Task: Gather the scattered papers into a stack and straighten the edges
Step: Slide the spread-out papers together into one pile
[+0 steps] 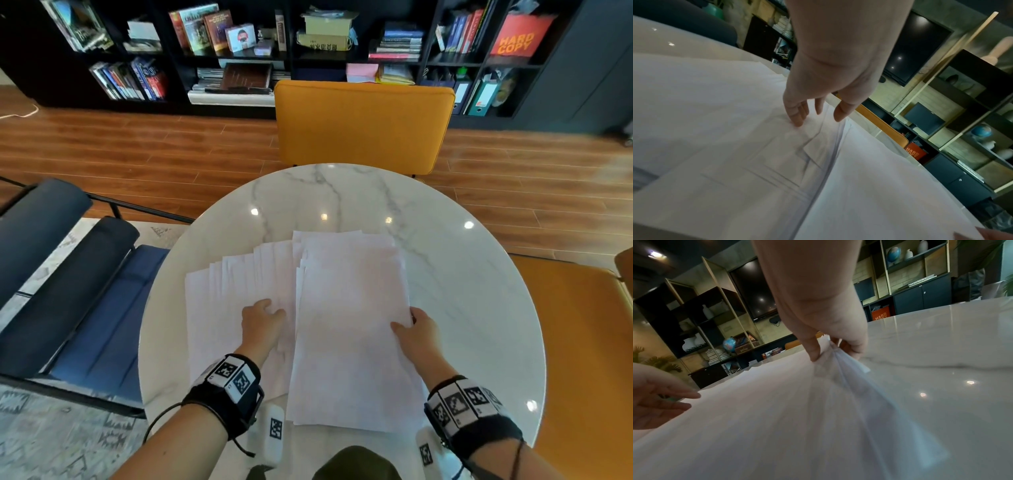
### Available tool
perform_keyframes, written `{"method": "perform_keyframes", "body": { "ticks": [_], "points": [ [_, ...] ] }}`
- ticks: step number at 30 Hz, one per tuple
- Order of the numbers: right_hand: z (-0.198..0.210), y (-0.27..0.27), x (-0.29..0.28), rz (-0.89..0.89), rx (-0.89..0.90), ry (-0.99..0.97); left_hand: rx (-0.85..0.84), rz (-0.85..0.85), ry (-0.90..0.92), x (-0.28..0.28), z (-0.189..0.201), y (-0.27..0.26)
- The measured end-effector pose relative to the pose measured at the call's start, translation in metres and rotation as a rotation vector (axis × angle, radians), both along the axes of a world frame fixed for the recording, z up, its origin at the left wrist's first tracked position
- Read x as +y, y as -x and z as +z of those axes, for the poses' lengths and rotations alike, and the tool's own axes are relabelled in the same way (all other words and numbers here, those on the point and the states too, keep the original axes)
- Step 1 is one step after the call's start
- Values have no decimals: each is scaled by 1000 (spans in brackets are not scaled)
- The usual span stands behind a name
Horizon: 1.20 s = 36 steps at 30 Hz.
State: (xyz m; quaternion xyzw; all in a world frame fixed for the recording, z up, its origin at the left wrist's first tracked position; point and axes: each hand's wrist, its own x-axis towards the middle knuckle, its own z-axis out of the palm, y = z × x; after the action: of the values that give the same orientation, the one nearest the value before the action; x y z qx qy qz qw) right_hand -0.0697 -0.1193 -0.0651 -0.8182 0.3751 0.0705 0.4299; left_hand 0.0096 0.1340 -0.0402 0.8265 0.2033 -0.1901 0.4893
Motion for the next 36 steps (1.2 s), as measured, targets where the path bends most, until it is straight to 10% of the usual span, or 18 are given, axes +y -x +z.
{"method": "perform_keyframes", "body": {
  "ticks": [36],
  "points": [
    [10,-16,20,174,-11,-120,-63,25,196,-10,-5,2]
  ]
}}
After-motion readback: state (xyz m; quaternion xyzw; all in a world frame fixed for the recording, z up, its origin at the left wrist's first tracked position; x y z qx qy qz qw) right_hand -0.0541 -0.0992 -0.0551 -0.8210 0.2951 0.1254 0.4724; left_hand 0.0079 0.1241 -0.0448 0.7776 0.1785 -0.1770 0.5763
